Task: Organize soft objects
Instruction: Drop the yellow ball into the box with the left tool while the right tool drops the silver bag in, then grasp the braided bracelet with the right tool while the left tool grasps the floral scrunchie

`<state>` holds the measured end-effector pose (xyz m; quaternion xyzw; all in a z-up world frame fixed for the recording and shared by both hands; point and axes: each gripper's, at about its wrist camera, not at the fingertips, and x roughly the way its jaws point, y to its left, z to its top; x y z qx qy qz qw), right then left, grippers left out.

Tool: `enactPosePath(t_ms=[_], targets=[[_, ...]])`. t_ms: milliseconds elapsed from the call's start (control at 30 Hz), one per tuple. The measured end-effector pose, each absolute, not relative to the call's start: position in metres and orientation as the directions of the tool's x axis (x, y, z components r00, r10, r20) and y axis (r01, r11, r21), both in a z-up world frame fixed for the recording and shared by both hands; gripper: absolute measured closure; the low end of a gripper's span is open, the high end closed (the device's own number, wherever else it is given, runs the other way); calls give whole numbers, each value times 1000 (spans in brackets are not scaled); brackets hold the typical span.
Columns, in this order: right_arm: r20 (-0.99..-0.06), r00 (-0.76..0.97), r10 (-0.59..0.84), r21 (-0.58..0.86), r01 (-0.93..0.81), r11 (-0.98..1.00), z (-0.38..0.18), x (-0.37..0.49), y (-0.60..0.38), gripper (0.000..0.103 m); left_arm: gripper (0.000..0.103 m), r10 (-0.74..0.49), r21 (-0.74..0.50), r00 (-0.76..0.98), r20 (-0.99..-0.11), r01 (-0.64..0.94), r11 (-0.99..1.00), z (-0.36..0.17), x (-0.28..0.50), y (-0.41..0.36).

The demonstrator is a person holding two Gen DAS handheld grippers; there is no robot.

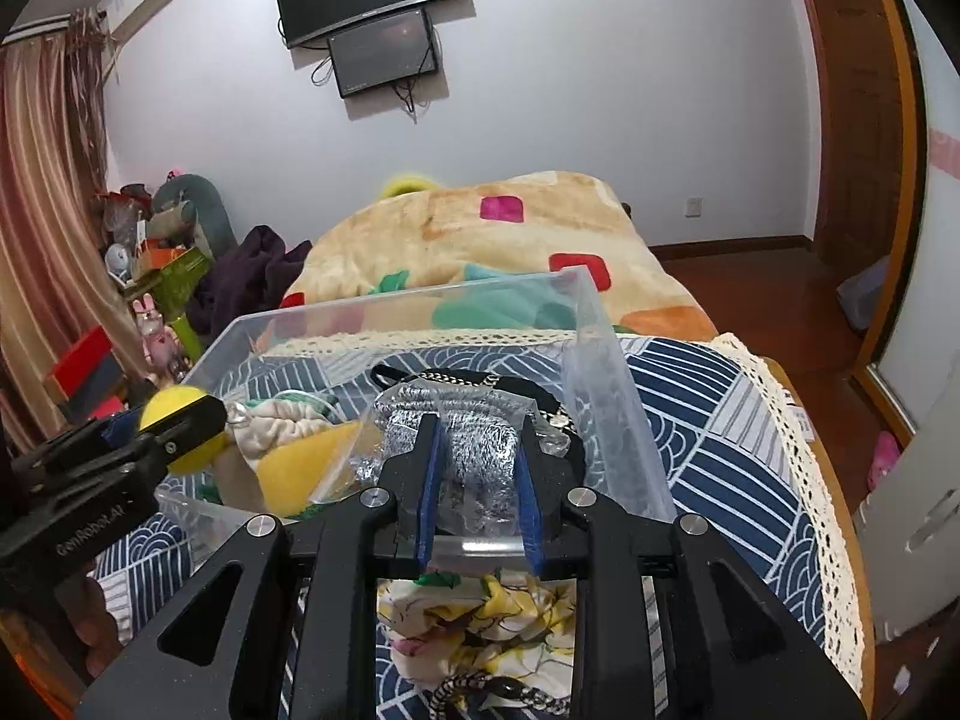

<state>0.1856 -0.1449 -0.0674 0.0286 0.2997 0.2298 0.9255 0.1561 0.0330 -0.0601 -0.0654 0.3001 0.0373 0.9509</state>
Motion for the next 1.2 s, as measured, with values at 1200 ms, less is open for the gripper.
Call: enactPosePath(t_ms=[1200], targets=[[-648,655,389,155,-387,909,-110,143,-203,61,47,-198,-184,668,-718,92,979,-107,147,-53]])
